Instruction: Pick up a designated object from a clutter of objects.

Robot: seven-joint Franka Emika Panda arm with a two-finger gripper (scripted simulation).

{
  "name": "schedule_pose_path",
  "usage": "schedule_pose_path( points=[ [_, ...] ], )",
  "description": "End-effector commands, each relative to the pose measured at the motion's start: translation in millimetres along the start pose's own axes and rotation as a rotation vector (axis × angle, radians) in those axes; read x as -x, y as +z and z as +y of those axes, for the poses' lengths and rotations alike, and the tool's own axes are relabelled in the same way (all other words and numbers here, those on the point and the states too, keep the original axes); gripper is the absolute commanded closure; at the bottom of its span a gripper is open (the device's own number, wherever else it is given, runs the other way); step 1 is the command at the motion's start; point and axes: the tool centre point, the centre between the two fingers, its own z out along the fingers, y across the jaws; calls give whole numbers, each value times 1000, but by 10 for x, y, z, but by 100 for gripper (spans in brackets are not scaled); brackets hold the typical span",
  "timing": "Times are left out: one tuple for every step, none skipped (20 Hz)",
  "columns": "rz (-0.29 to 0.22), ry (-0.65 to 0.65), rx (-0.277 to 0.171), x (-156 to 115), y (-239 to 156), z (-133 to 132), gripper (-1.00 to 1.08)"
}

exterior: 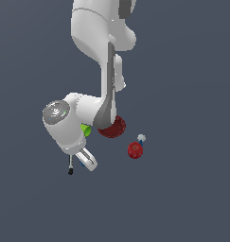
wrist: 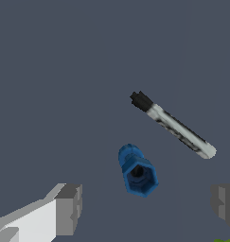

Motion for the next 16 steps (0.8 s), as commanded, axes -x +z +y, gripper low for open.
schedule_pose_path(
  points=[
    [0, 0, 0, 2, 30, -2, -92],
    [0, 0, 0, 1, 58, 0, -92],
    [0, 0, 0, 2, 94, -1, -92],
    [0, 1, 0, 1, 137, 1, -92],
    [1, 2, 0, 2, 189, 3, -92],
    [1, 2, 0, 2, 247, 5, -92],
    [1, 2, 0, 5, 309, 4, -92],
    [1, 3, 0, 4, 360, 7, -92],
    [1, 3, 0, 5, 405, 6, -92],
    [1, 4, 0, 3, 441, 8, -92],
    [1, 4, 0, 2, 469, 6, -92],
    [1, 4, 0, 0, 489, 4, -92],
    [1, 4, 0, -3, 501, 2, -92],
    [1, 4, 0, -6, 505, 0, -92],
    [1, 4, 0, -8, 505, -1, -92],
    [1, 4, 0, -8, 505, -1, 108]
  ],
)
